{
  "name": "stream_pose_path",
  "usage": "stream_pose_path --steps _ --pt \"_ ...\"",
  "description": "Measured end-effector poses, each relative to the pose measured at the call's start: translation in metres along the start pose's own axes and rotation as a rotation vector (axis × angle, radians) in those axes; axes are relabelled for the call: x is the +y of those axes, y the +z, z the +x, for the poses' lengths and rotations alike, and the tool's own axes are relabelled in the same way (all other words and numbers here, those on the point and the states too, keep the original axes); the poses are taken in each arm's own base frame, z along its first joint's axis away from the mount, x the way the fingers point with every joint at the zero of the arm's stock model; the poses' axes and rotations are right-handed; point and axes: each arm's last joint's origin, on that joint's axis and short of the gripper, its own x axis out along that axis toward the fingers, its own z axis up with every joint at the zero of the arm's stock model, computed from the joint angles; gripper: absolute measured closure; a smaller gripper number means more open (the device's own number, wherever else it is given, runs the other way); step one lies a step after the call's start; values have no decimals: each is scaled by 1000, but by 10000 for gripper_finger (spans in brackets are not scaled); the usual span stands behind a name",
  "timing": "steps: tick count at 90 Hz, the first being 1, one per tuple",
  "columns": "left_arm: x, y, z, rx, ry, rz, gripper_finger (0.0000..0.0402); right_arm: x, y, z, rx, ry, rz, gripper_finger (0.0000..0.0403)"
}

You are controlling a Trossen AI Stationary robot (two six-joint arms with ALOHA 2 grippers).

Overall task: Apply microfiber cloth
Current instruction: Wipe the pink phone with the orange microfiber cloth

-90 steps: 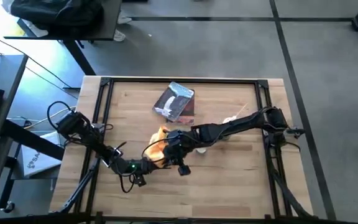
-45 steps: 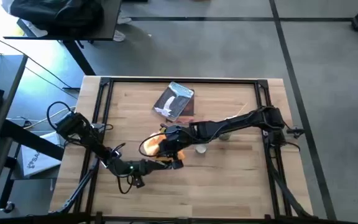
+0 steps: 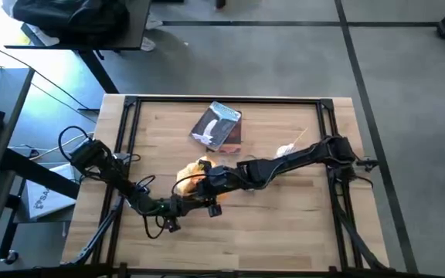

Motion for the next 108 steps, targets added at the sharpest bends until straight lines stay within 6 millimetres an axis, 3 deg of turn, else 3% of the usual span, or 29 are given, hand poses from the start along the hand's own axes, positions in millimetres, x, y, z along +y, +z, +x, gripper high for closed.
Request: stream_pose_path --steps 38,52,77,108 --pt "1 -1 0 22 -1 6 385 33 1 -24 130 -171 59 403" --pt "1 -1 0 23 4 2 385 39 2 -23 113 -247 48 403" --pt "2 1 -2 18 4 0 385 26 3 -8 16 -210 65 403" --pt "0 0 -1 24 -6 2 385 6 -32 8 -180 -280 141 403"
